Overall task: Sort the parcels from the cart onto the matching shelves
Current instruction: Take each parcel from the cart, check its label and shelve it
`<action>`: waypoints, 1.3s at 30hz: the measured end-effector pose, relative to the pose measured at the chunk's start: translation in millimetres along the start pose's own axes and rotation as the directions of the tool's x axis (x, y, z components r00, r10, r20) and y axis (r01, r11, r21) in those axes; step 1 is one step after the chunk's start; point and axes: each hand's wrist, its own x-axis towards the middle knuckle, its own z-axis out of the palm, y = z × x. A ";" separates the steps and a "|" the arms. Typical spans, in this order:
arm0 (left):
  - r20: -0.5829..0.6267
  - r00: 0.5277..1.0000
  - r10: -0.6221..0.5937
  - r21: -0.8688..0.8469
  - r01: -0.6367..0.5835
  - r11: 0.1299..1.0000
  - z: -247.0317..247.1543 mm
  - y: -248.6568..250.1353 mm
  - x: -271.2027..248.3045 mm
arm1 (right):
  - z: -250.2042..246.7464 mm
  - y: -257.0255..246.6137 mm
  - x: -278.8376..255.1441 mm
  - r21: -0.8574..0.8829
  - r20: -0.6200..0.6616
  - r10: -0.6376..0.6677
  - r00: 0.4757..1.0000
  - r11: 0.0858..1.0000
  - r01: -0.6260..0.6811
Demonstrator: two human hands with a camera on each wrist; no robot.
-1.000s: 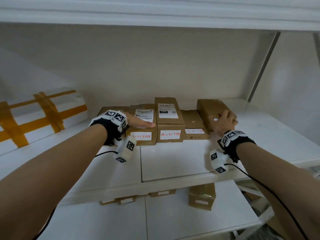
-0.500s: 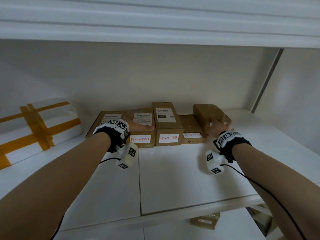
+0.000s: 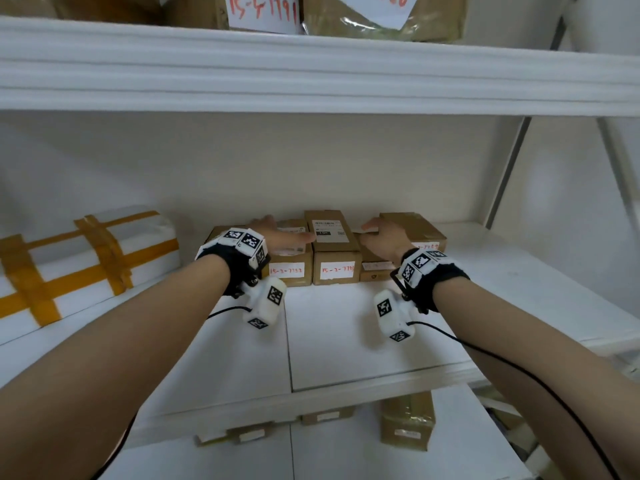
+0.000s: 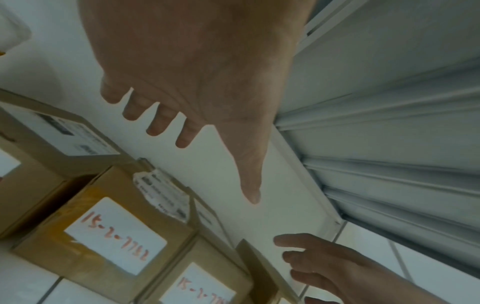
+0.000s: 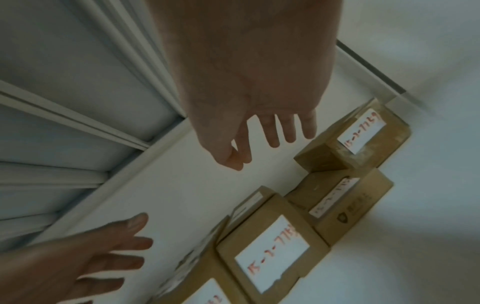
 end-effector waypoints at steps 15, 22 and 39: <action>-0.063 0.975 0.215 0.202 -0.199 0.959 -50.6 28.5 -120.3 | -36.9 -106.0 -106.2 0.129 -0.099 -0.253 0.962 0.956 0.264; -0.068 0.953 0.297 0.119 -0.287 0.950 -83.1 37.7 -172.4 | -74.3 -147.4 -161.5 0.192 -0.150 -0.330 0.932 0.915 0.355; -0.251 0.868 0.429 -0.172 -0.476 0.862 -232.1 68.0 -303.0 | -145.5 -272.0 -231.9 0.244 -0.722 -0.232 0.652 0.797 0.553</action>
